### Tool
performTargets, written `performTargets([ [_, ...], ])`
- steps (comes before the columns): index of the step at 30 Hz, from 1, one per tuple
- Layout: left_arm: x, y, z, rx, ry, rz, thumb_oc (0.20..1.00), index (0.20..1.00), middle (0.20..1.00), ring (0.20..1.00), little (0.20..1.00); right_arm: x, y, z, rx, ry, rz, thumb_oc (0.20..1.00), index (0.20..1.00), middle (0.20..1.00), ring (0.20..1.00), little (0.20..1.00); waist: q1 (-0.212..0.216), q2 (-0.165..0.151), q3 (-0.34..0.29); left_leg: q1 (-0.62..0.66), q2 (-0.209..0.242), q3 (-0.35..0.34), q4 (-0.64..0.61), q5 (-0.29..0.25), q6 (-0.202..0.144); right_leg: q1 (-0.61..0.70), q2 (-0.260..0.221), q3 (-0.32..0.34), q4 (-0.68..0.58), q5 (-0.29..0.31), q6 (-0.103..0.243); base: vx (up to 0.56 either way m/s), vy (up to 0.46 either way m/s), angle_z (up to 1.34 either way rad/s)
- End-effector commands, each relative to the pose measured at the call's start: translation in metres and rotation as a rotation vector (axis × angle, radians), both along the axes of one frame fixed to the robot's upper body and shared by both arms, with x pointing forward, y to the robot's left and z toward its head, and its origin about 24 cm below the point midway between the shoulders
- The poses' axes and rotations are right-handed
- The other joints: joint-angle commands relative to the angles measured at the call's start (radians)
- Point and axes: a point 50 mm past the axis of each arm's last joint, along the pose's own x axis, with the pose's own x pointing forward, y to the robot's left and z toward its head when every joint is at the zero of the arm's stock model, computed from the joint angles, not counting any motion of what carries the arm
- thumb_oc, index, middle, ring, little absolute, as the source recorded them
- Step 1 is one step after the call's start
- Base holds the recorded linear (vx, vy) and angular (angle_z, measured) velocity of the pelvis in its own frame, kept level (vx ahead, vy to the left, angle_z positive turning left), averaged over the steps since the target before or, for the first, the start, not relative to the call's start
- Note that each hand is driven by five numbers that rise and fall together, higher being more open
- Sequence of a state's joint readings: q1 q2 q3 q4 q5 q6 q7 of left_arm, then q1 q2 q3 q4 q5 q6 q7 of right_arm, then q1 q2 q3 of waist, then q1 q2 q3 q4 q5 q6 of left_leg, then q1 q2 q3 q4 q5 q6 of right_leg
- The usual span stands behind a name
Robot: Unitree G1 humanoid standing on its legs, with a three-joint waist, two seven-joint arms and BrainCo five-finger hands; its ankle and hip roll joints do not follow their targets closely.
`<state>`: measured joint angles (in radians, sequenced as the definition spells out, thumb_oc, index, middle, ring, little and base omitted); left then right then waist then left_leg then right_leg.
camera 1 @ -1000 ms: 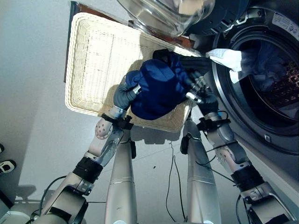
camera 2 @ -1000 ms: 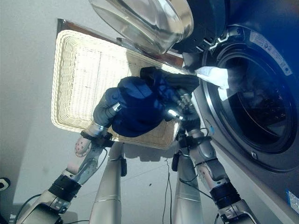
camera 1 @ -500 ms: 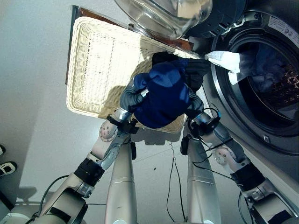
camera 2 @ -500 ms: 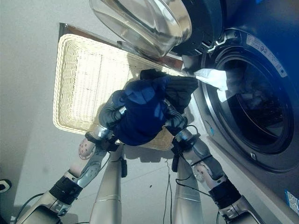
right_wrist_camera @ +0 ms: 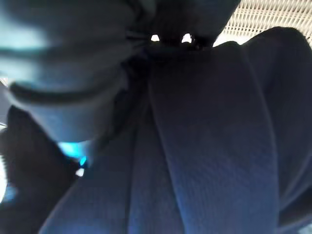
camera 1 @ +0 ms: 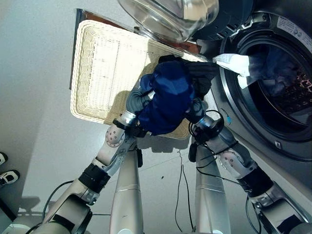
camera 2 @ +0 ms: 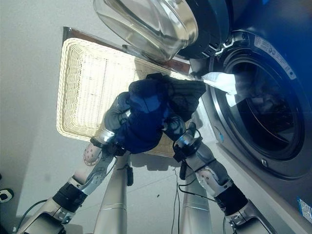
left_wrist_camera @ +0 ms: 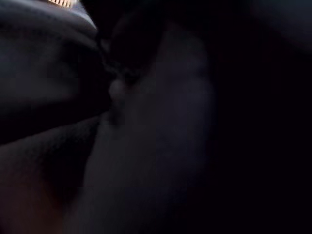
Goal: Put the clothes into the washing machine.
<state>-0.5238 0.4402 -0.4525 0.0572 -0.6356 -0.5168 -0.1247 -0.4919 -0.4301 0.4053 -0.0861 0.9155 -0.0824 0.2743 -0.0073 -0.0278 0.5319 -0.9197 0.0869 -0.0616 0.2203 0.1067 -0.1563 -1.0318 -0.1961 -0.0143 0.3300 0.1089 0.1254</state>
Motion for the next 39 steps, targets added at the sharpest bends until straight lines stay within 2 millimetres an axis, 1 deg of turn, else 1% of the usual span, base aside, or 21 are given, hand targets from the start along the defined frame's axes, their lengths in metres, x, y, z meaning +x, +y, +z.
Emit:
performTargets([
  [1, -0.021, -0.021, 0.028, 0.019, -0.201, -0.087, 0.2, 0.2, 0.2, 0.2, 0.2, -0.029, 0.033, 0.02, 0.045, -0.11, 0.225, 0.2, 0.2, 0.2, 0.2, 0.2, -0.001, 0.02, -0.012, -0.042, -0.088, -0.003, 0.028, 0.02, 0.113, 0.045, 0.072, -0.083, -0.059, 0.05, -0.012, 0.0, 0.0, 0.0],
  [3, -0.023, -0.021, 0.029, 0.012, -0.214, -0.072, 0.2, 0.2, 0.2, 0.2, 0.2, -0.029, 0.034, 0.018, 0.052, -0.094, 0.229, 0.2, 0.2, 0.2, 0.2, 0.2, 0.0, 0.021, -0.012, -0.046, -0.089, -0.003, 0.031, 0.021, 0.114, 0.041, 0.073, -0.083, -0.057, 0.051, -0.013, 0.0, 0.0, 0.0],
  [4, -0.023, -0.021, 0.028, 0.011, -0.21, -0.068, 0.2, 0.2, 0.2, 0.2, 0.2, -0.029, 0.034, 0.016, 0.055, -0.084, 0.23, 0.2, 0.2, 0.2, 0.2, 0.2, 0.001, 0.021, -0.012, -0.035, -0.088, -0.004, 0.033, 0.011, 0.114, 0.051, 0.073, -0.082, -0.054, 0.042, -0.012, 0.0, 0.0, 0.0],
  [7, -0.025, -0.02, 0.029, -0.003, -0.225, -0.045, 0.2, 0.2, 0.2, 0.2, 0.2, -0.029, 0.035, 0.015, 0.062, -0.071, 0.237, 0.2, 0.2, 0.2, 0.2, 0.2, 0.003, 0.023, -0.012, -0.033, -0.088, -0.004, 0.03, 0.012, 0.114, 0.053, 0.073, -0.083, -0.057, 0.043, -0.012, 0.0, 0.0, 0.0],
  [8, -0.025, -0.02, 0.031, -0.006, -0.234, -0.039, 0.2, 0.2, 0.2, 0.2, 0.2, -0.029, 0.035, 0.016, 0.063, -0.076, 0.24, 0.2, 0.2, 0.2, 0.2, 0.2, 0.002, 0.022, -0.012, -0.044, -0.09, -0.004, 0.028, 0.022, 0.114, 0.043, 0.072, -0.083, -0.06, 0.052, -0.013, 0.0, 0.0, 0.0],
  [9, -0.026, -0.019, 0.03, -0.021, -0.235, -0.026, 0.2, 0.2, 0.2, 0.2, 0.2, -0.03, 0.035, 0.014, 0.065, -0.065, 0.243, 0.2, 0.2, 0.2, 0.2, 0.2, 0.003, 0.023, -0.012, -0.035, -0.089, -0.004, 0.031, 0.013, 0.114, 0.05, 0.073, -0.082, -0.055, 0.044, -0.012, 0.0, 0.0, 0.0],
  [11, -0.027, -0.016, 0.033, -0.056, -0.249, -0.004, 0.2, 0.2, 0.2, 0.2, 0.2, -0.029, 0.036, 0.015, 0.076, -0.058, 0.255, 0.2, 0.2, 0.2, 0.2, 0.2, 0.004, 0.024, -0.012, -0.046, -0.09, -0.004, 0.029, 0.023, 0.115, 0.042, 0.072, -0.083, -0.059, 0.053, -0.014, 0.0, 0.0, 0.0],
  [14, -0.027, -0.014, 0.032, -0.088, -0.241, 0.022, 0.2, 0.2, 0.2, 0.2, 0.2, -0.03, 0.037, 0.013, 0.089, -0.039, 0.266, 0.2, 0.2, 0.2, 0.2, 0.2, 0.006, 0.024, -0.012, -0.035, -0.09, -0.006, 0.032, 0.014, 0.114, 0.052, 0.073, -0.083, -0.056, 0.043, -0.013, 0.0, 0.0, 0.0],
  [17, -0.027, -0.011, 0.034, -0.124, -0.251, 0.066, 0.2, 0.2, 0.2, 0.2, 0.2, -0.03, 0.038, 0.016, 0.104, -0.034, 0.278, 0.2, 0.2, 0.2, 0.2, 0.2, 0.008, 0.023, -0.012, -0.046, -0.093, -0.008, 0.029, 0.024, 0.115, 0.044, 0.072, -0.085, -0.06, 0.052, -0.015, 0.0, 0.0, 0.0],
  [18, -0.027, -0.008, 0.032, -0.156, -0.234, 0.113, 0.485, 0.485, 0.485, 0.485, 0.485, -0.031, 0.039, 0.014, 0.115, -0.021, 0.285, 0.2, 0.2, 0.2, 0.2, 0.2, 0.011, 0.023, -0.012, -0.036, -0.093, -0.01, 0.029, 0.016, 0.116, 0.052, 0.073, -0.086, -0.058, 0.045, -0.014, 0.0, 0.0, 0.0],
  [19, -0.026, -0.006, 0.032, -0.18, -0.223, 0.144, 0.937, 0.937, 0.937, 0.937, 0.937, -0.031, 0.04, 0.013, 0.124, -0.015, 0.293, 0.2, 0.2, 0.2, 0.2, 0.2, 0.012, 0.023, -0.012, -0.037, -0.094, -0.01, 0.028, 0.017, 0.116, 0.051, 0.074, -0.087, -0.058, 0.045, -0.014, 0.0, 0.0, 0.0],
  [20, -0.026, -0.006, 0.033, -0.181, -0.228, 0.148, 1.0, 1.0, 1.0, 1.0, 1.0, -0.031, 0.04, 0.015, 0.125, -0.02, 0.295, 0.2, 0.2, 0.2, 0.2, 0.2, 0.011, 0.023, -0.012, -0.048, -0.095, -0.01, 0.026, 0.027, 0.116, 0.041, 0.073, -0.087, -0.061, 0.054, -0.015, 0.0, 0.0, 0.0],
  [21, -0.025, -0.005, 0.03, -0.191, -0.207, 0.179, 1.0, 1.0, 1.0, 1.0, 1.0, -0.032, 0.041, 0.013, 0.14, -0.004, 0.303, 0.2, 0.2, 0.2, 0.2, 0.2, 0.014, 0.023, -0.012, -0.039, -0.093, -0.011, 0.027, 0.017, 0.117, 0.049, 0.074, -0.087, -0.057, 0.045, -0.014, 0.0, -0.015, 0.03],
  [23, -0.023, -0.002, 0.028, -0.213, -0.184, 0.218, 1.0, 1.0, 1.0, 1.0, 1.0, -0.031, 0.041, 0.013, 0.156, 0.008, 0.312, 0.2, 0.2, 0.2, 0.2, 0.2, 0.016, 0.023, -0.012, -0.042, -0.094, -0.013, 0.031, 0.017, 0.116, 0.048, 0.073, -0.089, -0.055, 0.044, -0.014, 0.01, -0.008, 0.02],
  [24, -0.023, 0.0, 0.03, -0.227, -0.183, 0.231, 1.0, 1.0, 1.0, 1.0, 1.0, -0.031, 0.041, 0.015, 0.162, 0.006, 0.318, 0.2, 0.2, 0.2, 0.2, 0.2, 0.016, 0.023, -0.012, -0.052, -0.095, -0.013, 0.028, 0.028, 0.117, 0.039, 0.072, -0.09, -0.059, 0.053, -0.015, 0.0, 0.0, 0.0],
  [27, -0.02, 0.002, 0.024, -0.244, -0.144, 0.273, 1.0, 1.0, 1.0, 1.0, 1.0, -0.031, 0.042, 0.015, 0.203, 0.027, 0.337, 0.2, 0.2, 0.2, 0.2, 0.2, 0.021, 0.024, -0.012, -0.039, -0.094, -0.014, 0.024, 0.02, 0.116, 0.052, 0.071, -0.093, -0.06, 0.044, -0.013, 0.0, 0.0, 0.0],
  [31, -0.018, 0.001, 0.021, -0.227, -0.106, 0.267, 1.0, 1.0, 1.0, 1.0, 1.0, -0.031, 0.041, 0.017, 0.238, 0.03, 0.345, 0.2, 0.2, 0.2, 0.2, 0.2, 0.023, 0.026, -0.012, -0.039, -0.094, -0.014, 0.022, 0.022, 0.116, 0.053, 0.07, -0.095, -0.062, 0.046, -0.01, 0.0, 0.0, 0.0],
  [32, -0.017, 0.001, 0.022, -0.227, -0.105, 0.266, 1.0, 1.0, 1.0, 1.0, 1.0, -0.031, 0.041, 0.019, 0.241, 0.023, 0.348, 0.2, 0.2, 0.2, 0.2, 0.2, 0.021, 0.026, -0.012, -0.049, -0.095, -0.014, 0.02, 0.031, 0.116, 0.043, 0.069, -0.096, -0.066, 0.055, -0.011, 0.0, 0.0, 0.0],
  [35, -0.015, 0.003, 0.017, -0.226, -0.065, 0.272, 1.0, 1.0, 1.0, 1.0, 1.0, -0.029, 0.037, 0.021, 0.274, 0.016, 0.345, 0.2, 0.2, 0.2, 0.2, 0.2, 0.023, 0.025, -0.012, -0.038, -0.09, -0.011, 0.019, 0.024, 0.114, 0.053, 0.069, -0.097, -0.063, 0.048, -0.008, 0.0, 0.0, 0.0],
  [38, -0.014, 0.004, 0.019, -0.228, -0.068, 0.272, 1.0, 1.0, 1.0, 1.0, 1.0, -0.028, 0.036, 0.024, 0.279, 0.007, 0.346, 0.2, 0.2, 0.2, 0.2, 0.2, 0.022, 0.025, -0.012, -0.048, -0.091, -0.011, 0.017, 0.033, 0.114, 0.044, 0.068, -0.098, -0.066, 0.057, -0.009, 0.0, 0.0, 0.0],
  [39, -0.012, 0.006, 0.018, -0.238, -0.052, 0.278, 1.0, 1.0, 1.0, 1.0, 1.0, -0.027, 0.033, 0.027, 0.302, -0.009, 0.34, 0.2, 0.2, 0.2, 0.2, 0.2, 0.022, 0.025, -0.012, -0.047, -0.091, -0.011, 0.017, 0.033, 0.113, 0.046, 0.067, -0.098, -0.067, 0.057, -0.008, 0.0, 0.0, 0.0],
])
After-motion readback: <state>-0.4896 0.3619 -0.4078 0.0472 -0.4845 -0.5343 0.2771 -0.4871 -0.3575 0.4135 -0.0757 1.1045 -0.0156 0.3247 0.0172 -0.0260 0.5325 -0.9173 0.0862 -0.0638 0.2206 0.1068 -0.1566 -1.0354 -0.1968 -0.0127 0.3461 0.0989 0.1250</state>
